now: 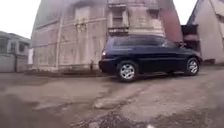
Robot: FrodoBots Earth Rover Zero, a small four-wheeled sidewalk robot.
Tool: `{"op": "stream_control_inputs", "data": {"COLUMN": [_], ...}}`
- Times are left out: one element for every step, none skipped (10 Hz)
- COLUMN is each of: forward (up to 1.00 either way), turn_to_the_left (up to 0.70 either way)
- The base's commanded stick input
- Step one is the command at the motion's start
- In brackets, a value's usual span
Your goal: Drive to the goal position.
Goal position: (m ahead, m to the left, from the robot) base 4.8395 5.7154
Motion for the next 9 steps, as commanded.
{"op": "stream_control_inputs", "data": {"forward": [0.85, 0.85, 0.85, 0.85, 0.85, 0.85, 0.85, 0.85, 0.85], "turn_to_the_left": [0.0, 0.0, 0.0, 0.0, 0.0, 0.0, 0.0, 0.0, 0.0]}}
